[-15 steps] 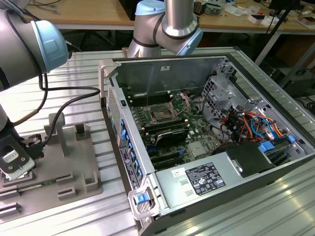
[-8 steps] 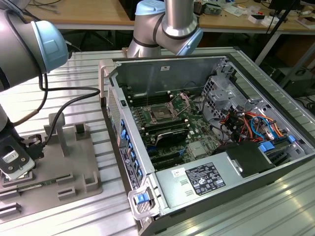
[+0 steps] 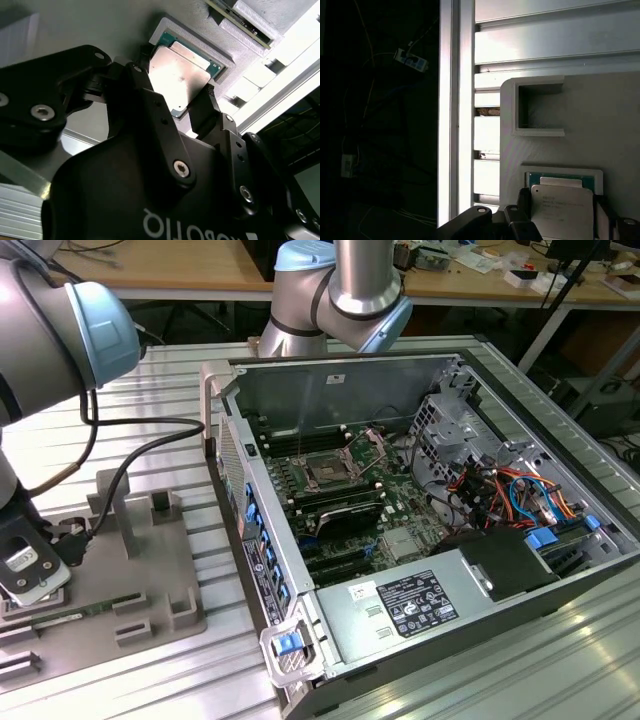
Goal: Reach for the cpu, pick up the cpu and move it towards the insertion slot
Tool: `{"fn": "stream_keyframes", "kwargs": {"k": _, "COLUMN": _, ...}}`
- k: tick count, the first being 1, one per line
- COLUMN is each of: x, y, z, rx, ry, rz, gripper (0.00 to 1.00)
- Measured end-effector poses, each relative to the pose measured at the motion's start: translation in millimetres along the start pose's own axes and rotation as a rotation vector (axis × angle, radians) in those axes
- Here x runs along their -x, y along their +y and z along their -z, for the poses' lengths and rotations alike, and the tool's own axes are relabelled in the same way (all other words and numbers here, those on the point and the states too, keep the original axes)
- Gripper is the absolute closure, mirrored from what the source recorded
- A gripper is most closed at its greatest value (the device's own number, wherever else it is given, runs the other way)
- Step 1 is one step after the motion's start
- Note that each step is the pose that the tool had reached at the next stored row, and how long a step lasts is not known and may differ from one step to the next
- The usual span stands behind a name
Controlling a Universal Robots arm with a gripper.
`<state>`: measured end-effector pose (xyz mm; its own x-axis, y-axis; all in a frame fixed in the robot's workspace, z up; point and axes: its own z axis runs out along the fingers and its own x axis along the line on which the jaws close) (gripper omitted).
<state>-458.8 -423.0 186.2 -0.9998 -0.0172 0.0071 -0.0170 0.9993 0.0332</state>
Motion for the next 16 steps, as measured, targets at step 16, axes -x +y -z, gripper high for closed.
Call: {"fn": "stream_keyframes", "kwargs": {"k": 16, "x": 0.1, "y": 0.3, "z": 7.2, "rx": 0.0001, "ry": -0.0002, "rz": 0.0, "gripper": 0.45}}
